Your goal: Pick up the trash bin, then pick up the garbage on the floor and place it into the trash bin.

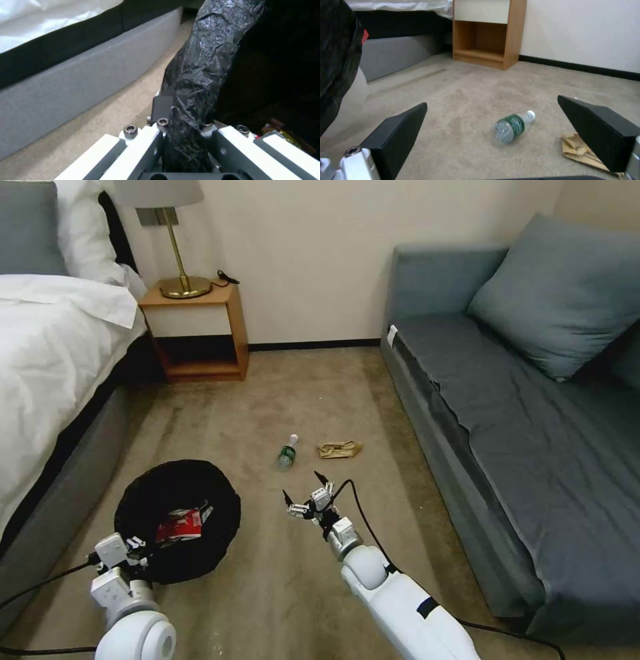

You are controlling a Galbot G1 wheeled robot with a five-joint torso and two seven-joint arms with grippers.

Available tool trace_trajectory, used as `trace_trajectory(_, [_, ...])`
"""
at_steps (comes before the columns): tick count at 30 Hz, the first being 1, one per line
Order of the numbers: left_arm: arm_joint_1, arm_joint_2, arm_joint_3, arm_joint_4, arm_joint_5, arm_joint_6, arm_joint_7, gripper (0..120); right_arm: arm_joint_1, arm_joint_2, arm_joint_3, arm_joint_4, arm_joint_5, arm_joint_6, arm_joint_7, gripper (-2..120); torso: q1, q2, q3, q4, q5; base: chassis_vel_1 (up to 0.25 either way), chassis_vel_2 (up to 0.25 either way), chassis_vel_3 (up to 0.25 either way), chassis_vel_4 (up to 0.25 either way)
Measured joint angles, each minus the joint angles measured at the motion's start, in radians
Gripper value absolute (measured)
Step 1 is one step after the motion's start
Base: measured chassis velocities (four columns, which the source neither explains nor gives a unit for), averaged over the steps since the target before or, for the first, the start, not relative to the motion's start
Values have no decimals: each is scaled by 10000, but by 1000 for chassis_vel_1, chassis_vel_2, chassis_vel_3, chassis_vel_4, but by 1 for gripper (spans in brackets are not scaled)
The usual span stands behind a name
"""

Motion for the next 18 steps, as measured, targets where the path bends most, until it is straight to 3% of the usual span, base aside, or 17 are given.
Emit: trace_trajectory(18, [-99, -6, 52, 132, 29, -4, -8, 1, 71, 59, 2, -252, -26, 156, -21, 100, 0, 0, 0, 0, -2, -106, 103, 106, -107])
